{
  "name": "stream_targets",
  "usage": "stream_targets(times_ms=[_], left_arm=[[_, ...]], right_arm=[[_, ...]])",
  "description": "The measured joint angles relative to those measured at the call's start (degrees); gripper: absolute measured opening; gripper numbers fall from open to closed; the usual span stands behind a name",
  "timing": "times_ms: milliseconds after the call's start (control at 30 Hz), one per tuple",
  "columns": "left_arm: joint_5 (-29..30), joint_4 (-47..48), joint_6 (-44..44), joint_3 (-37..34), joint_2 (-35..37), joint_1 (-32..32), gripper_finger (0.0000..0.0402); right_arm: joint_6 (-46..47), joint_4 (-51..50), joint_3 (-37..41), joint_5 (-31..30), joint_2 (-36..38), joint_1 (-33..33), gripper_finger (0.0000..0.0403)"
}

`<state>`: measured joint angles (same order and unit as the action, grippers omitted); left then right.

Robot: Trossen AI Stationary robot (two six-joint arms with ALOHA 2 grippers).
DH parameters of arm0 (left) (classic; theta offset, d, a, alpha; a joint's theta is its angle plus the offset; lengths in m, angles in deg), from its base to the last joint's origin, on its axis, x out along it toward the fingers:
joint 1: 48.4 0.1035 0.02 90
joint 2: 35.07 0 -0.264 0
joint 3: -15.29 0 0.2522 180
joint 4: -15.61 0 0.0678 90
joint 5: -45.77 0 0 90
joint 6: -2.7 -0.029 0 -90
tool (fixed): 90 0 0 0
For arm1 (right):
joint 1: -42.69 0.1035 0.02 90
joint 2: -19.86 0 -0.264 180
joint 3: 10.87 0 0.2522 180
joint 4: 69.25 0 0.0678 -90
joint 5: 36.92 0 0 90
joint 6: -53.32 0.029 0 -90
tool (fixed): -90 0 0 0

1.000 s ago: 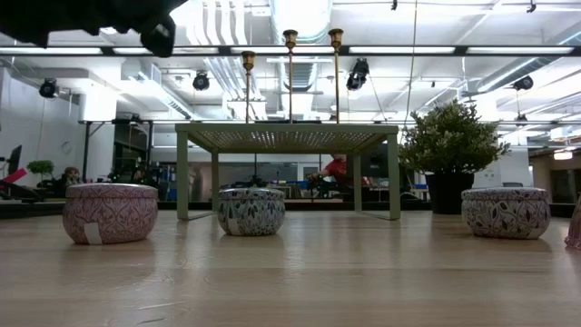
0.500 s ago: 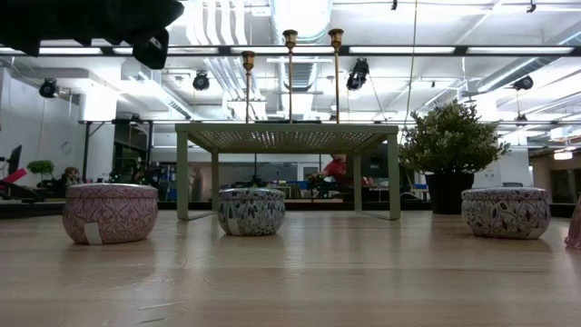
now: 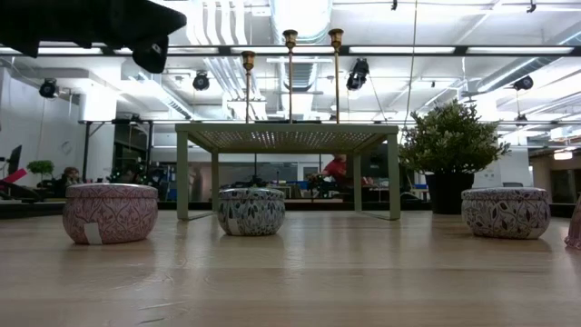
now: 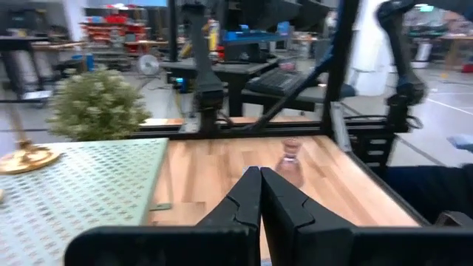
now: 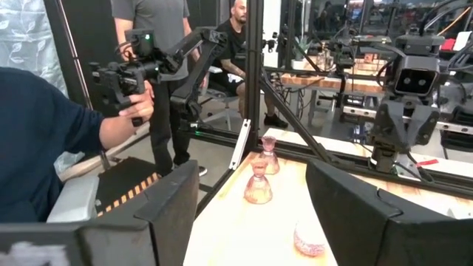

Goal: Pick & Place candle stick holders
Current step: Put the blue scented candle on the shelf

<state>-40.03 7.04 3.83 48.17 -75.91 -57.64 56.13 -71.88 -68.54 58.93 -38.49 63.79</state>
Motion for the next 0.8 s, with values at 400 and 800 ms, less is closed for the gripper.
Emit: stream_targets(times_ms=[400,800], left_arm=[[-6.69,3.27,2.43,0.02,-0.76,0.0,0.0009],[-10.81,5.43,6.36,0.02,-5.11,0.0,0.0009]], right_arm=[[-0.02,0.2,0.12,0.0,0.0,0.0,0.0246],[-0.45,0.31,0.43,0.0,0.0,0.0,0.0235]])
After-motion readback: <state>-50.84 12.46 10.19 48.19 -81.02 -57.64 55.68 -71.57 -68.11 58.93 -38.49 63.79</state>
